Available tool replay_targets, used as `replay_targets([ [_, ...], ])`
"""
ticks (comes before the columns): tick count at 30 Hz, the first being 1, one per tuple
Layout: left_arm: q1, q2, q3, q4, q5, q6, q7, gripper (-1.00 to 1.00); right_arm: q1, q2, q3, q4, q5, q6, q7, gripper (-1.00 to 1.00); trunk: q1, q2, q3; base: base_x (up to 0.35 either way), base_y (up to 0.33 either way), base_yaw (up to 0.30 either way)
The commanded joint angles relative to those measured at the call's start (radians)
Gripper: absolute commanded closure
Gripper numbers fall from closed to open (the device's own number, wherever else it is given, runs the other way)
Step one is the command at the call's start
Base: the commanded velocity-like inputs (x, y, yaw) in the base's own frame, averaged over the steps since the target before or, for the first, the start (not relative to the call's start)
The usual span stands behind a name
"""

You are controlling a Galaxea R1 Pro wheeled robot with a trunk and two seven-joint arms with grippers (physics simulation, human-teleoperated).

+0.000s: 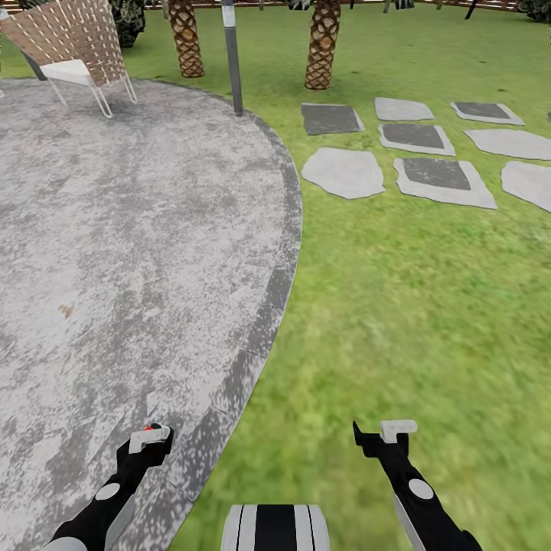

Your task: In the garden, pick up the pesticide atomizer on the floor and spray pesticide onto both trees until each tree trunk is fully covered.

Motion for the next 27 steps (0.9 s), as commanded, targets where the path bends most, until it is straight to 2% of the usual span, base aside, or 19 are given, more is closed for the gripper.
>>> replay_targets([
  [1,0.000,0.000,0.005,0.001,0.000,-0.003,-0.004,-1.00,0.000,0.000,-0.001,0.001,0.001,-0.003,0.000,-1.00,0.000,0.000,0.001,0.000,0.000,0.000],
  [27,0.000,-0.001,0.005,0.002,0.001,-0.003,-0.005,-1.00,0.000,0.000,-0.001,-0.001,0.001,-0.003,0.000,-1.00,0.000,0.000,0.016,0.000,0.000,-0.007],
])
